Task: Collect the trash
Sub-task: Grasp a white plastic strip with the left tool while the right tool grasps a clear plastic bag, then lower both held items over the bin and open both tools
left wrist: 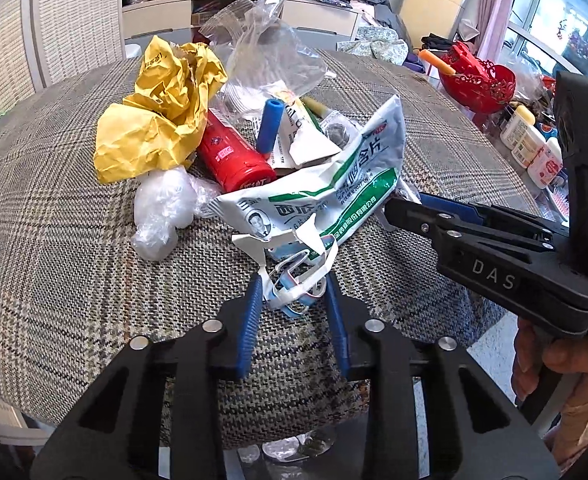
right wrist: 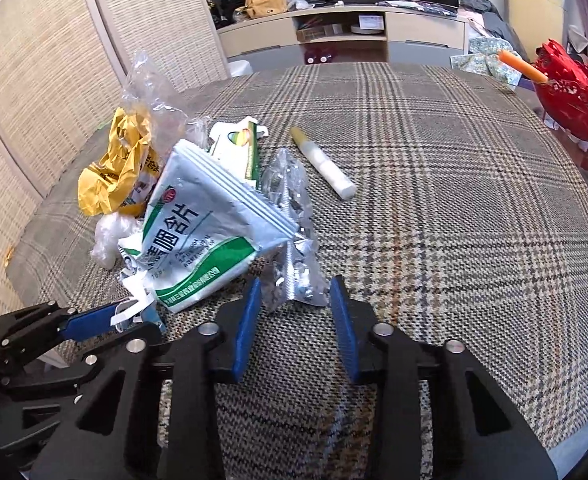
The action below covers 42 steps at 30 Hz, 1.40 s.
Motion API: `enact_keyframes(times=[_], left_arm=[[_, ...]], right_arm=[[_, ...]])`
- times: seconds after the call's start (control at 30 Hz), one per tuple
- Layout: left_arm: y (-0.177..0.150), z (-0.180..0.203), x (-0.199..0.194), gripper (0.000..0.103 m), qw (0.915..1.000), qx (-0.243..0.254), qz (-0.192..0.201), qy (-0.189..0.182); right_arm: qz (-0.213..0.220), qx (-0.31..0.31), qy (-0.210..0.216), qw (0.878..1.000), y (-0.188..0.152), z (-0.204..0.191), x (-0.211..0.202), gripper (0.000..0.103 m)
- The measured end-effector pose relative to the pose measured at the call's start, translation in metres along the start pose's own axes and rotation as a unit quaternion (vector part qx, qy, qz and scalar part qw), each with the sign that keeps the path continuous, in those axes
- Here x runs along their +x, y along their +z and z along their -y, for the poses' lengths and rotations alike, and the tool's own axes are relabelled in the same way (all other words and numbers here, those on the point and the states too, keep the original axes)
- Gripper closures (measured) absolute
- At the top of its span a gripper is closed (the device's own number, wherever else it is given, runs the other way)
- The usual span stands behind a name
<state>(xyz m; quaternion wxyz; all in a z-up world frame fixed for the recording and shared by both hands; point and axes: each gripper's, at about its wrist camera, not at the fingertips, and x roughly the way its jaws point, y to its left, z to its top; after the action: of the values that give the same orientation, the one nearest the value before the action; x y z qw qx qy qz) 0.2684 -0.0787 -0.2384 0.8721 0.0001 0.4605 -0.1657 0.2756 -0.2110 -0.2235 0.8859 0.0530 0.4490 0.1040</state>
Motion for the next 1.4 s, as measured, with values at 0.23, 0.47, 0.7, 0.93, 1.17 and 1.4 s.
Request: enact_keyframes(times=[0.23, 0.47, 0.7, 0.93, 1.17, 1.4], left_arm=[[-0.004, -0.008, -0.008, 0.094, 1.0000, -0.006, 0.003, -0.003], [-0.016, -0.010, -0.020, 0.097, 0.9999, -0.010, 0.002, 0.001], [-0.034, -0.015, -0.039, 0.097, 0.9997, -0.022, 0.010, 0.006], [-0.055, -0.012, -0.063, 0.098, 0.9996, -0.024, 0.010, 0.008], [-0.079, 0.001, -0.093, 0.098, 0.9994, -0.027, 0.020, 0.007], [-0.112, 0.015, -0.114, 0.098, 0.9992, -0.034, 0.019, 0.004]], right_arm=[[0.002, 0.008, -0.007, 1.000, -0.002, -0.001, -0.001, 0.074], [0.010, 0.021, -0.026, 0.999, -0.014, 0.010, -0.022, 0.075], [0.024, 0.034, -0.049, 0.998, -0.027, 0.026, -0.050, 0.076], [0.020, 0.031, -0.053, 0.998, -0.053, 0.028, -0.075, 0.077], [0.010, 0.023, -0.044, 0.999, -0.082, 0.018, -0.098, 0.078], [0.013, 0.014, -0.048, 0.999, -0.110, 0.009, -0.131, 0.079]])
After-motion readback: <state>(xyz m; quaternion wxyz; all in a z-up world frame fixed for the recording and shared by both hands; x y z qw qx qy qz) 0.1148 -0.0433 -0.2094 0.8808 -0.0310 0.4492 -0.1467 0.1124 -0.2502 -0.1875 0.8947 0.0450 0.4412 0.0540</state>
